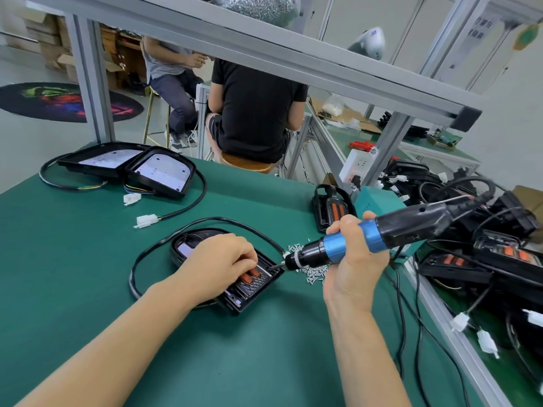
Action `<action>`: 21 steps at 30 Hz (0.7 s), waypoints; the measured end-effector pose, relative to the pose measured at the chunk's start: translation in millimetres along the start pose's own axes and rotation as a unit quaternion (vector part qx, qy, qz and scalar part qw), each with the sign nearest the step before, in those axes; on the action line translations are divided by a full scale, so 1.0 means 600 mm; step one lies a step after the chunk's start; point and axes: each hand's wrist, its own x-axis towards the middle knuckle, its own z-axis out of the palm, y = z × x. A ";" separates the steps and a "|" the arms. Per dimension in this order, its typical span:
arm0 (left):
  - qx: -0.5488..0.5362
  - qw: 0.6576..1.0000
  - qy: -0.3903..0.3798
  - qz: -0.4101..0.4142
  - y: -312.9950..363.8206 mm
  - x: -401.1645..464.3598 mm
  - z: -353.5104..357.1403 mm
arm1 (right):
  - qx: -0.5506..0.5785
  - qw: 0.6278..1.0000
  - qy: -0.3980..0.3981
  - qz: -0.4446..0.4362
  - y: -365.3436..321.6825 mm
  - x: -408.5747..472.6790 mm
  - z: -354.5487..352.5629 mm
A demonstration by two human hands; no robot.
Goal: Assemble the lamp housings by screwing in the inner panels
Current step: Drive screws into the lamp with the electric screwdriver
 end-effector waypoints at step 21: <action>0.067 0.996 -0.055 -0.018 -0.002 0.043 -0.010 | 0.081 0.996 0.040 -0.006 -0.019 -0.002 -0.034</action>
